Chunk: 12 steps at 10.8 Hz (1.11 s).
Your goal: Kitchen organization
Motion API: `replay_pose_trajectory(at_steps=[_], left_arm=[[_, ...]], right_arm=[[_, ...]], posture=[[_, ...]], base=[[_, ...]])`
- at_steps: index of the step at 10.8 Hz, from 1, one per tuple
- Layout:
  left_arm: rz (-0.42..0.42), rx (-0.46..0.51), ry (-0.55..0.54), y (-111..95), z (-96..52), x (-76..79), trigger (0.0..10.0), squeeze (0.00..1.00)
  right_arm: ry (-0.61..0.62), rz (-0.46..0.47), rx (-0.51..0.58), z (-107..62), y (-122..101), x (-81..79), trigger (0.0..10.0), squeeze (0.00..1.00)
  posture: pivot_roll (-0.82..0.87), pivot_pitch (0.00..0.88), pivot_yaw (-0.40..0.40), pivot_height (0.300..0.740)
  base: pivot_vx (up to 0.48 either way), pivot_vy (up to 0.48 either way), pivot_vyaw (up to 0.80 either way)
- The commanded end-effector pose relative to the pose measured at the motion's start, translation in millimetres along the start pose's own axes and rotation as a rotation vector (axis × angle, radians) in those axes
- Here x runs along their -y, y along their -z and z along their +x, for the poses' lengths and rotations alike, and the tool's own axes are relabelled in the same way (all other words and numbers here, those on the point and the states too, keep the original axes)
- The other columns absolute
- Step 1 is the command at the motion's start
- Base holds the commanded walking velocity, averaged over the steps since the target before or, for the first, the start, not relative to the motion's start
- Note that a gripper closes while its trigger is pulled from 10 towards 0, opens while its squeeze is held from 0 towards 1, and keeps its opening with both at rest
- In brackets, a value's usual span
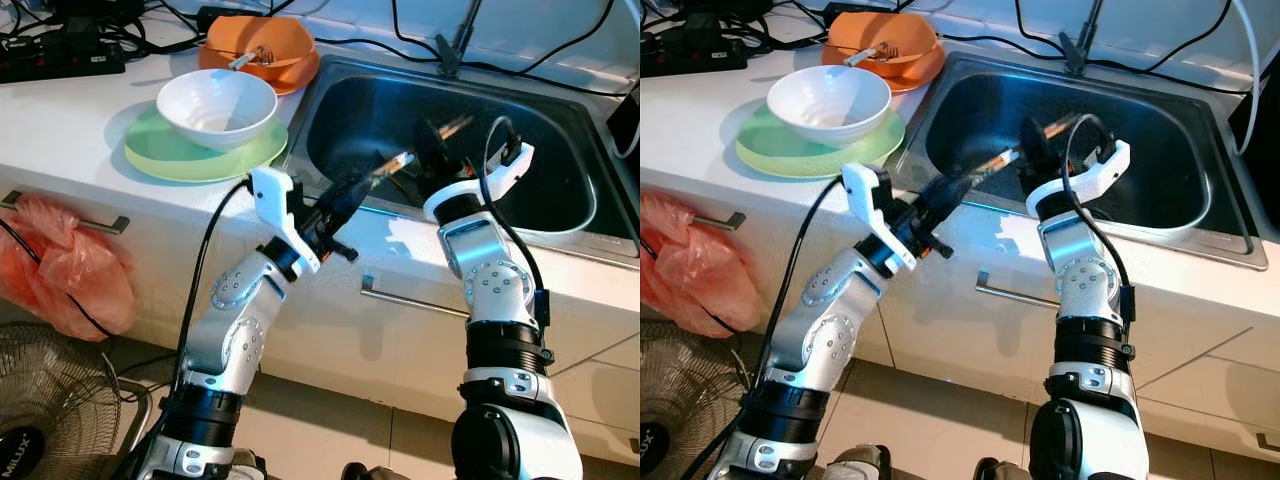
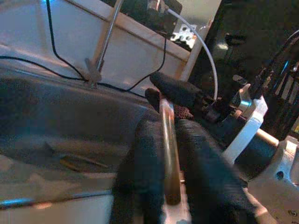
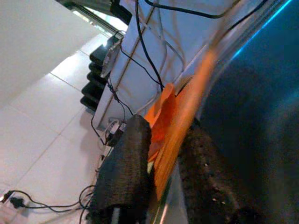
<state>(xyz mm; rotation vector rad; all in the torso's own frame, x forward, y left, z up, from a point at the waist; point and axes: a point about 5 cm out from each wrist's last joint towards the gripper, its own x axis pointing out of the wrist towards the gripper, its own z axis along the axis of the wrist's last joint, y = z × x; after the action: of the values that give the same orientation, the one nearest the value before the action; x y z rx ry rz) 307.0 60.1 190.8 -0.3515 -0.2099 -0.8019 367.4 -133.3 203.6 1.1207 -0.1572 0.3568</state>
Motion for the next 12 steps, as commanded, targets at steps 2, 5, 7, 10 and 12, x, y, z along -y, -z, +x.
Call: replay_pose_trajectory(at_steps=[2,5,7,10,12], left_arm=[[0.007,-0.020,0.019,3,1.0,3.9,10.0,1.00],[0.024,-0.031,0.011,4,0.9,2.6,10.0,1.00],[0.040,-0.036,-0.009,4,0.8,0.3,10.0,1.00],[0.052,-0.051,-0.023,5,-0.4,-2.1,10.0,0.00],[0.051,-0.064,-0.033,7,-3.8,-4.1,10.0,0.00]], right_arm=[[0.009,0.046,0.029,2.4,-8,-2.6,0.0,0.00],[0.035,0.084,0.048,4.0,-11,0.2,0.0,0.00],[0.055,0.098,0.056,3.8,-12,3.2,0.0,0.00],[0.112,0.095,0.132,7.2,-25,3.8,0.0,0.00],[0.223,0.125,0.268,11.8,-49,4.8,10.0,0.00]], posture=[[0.22,0.115,-0.067,0.740],[0.22,0.112,-0.068,0.740],[0.23,0.109,-0.067,0.740],[0.22,0.103,-0.065,0.740],[0.22,0.098,-0.066,0.740]], base=[[0.000,0.000,0.00],[0.000,0.000,0.00],[0.000,0.000,0.00],[0.000,0.000,0.00],[0.000,0.000,0.00]])
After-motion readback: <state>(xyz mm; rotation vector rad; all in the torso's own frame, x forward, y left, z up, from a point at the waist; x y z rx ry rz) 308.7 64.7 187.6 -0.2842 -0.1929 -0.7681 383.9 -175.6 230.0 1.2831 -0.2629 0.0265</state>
